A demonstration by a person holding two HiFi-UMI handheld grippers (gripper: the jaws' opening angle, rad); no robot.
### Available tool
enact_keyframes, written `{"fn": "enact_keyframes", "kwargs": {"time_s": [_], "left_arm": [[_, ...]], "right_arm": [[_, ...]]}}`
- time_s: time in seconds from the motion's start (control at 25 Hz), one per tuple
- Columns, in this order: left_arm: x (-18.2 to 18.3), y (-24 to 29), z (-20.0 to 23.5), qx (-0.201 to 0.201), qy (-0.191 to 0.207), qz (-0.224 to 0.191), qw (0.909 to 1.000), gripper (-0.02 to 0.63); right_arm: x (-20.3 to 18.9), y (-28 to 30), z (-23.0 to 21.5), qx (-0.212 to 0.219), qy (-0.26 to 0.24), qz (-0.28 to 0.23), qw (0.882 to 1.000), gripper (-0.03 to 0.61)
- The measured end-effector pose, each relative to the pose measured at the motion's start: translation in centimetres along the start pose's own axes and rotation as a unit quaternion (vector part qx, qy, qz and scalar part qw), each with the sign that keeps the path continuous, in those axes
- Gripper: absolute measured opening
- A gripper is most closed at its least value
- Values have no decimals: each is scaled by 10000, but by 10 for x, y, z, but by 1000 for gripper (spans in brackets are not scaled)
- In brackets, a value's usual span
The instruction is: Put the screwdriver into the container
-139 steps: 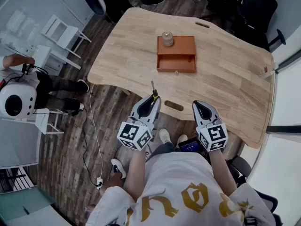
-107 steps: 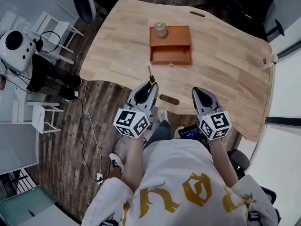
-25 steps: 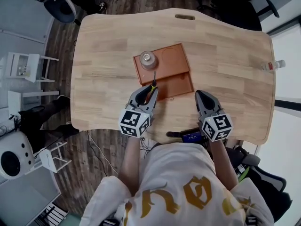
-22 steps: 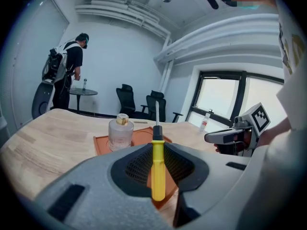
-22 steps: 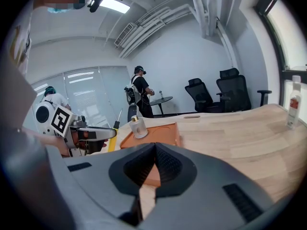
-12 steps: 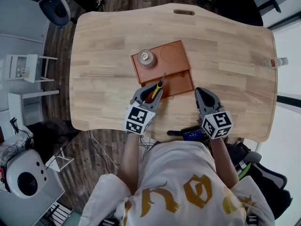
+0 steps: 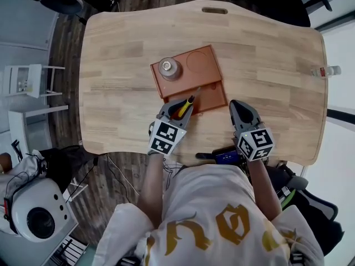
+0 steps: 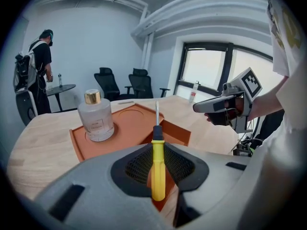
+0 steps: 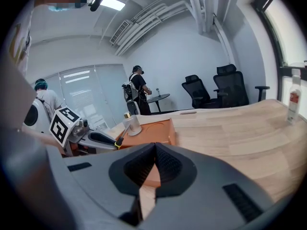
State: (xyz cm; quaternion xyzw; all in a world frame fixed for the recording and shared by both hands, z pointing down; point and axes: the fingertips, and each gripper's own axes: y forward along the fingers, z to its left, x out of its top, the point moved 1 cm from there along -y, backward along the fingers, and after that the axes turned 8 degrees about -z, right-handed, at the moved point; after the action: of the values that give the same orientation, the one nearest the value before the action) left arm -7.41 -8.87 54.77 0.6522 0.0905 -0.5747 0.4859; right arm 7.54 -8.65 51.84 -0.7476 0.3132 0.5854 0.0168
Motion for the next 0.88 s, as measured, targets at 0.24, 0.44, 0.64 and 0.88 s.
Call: {"fn": "enact_keyframes", "kwargs": {"time_s": [0.24, 0.44, 0.64, 0.88], "left_arm": [[-6, 5, 0, -74, 45, 249, 9997, 74], [-10, 13, -1, -184, 166, 489, 9985, 74], [-14, 17, -1, -307, 229, 709, 9968, 74], [-23, 18, -3, -425, 308, 1068, 9929, 74]], "right_arm": [[-3, 2, -2, -2, 16, 36, 10000, 11], [-6, 2, -7, -10, 51, 60, 10000, 11], [-7, 2, -10, -8, 78, 89, 9999, 11], [-11, 0, -9, -4, 123, 109, 9999, 11]]}}
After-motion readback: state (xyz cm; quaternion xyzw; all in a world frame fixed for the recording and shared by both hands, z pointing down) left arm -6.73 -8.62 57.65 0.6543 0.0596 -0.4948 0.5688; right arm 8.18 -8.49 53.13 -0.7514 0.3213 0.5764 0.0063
